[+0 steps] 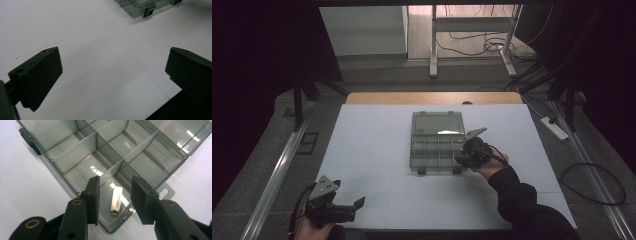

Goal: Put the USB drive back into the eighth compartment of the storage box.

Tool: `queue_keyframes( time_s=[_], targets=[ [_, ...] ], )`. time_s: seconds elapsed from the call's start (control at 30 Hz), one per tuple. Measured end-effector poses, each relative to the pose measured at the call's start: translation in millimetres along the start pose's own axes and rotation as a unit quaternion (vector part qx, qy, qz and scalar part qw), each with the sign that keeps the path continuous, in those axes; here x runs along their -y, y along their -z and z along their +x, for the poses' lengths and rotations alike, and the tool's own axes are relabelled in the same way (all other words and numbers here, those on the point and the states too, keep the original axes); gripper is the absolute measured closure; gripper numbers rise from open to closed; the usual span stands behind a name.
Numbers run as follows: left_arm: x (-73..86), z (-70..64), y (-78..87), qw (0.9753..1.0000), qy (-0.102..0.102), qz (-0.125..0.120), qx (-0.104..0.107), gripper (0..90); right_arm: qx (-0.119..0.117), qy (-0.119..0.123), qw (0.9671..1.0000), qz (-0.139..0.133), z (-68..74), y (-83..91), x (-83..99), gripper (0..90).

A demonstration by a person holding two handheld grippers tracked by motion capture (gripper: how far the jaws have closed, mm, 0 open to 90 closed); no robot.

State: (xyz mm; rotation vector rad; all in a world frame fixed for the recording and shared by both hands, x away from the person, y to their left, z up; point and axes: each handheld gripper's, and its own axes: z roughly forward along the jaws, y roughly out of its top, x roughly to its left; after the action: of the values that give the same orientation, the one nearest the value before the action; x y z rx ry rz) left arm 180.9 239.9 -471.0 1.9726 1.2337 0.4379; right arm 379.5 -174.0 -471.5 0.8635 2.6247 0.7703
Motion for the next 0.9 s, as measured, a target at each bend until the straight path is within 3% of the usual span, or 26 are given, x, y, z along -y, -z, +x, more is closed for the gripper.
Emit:
queue_keyframes(
  time_s=[0.9],
  targets=[
    [-0.2, 0.1, -0.2, 1.0, 0.0, 0.001, -0.001, 0.9, -0.019, -0.006, 0.9997, -0.012, 2.1, 6.1, -0.1, 36.3]
  ],
)
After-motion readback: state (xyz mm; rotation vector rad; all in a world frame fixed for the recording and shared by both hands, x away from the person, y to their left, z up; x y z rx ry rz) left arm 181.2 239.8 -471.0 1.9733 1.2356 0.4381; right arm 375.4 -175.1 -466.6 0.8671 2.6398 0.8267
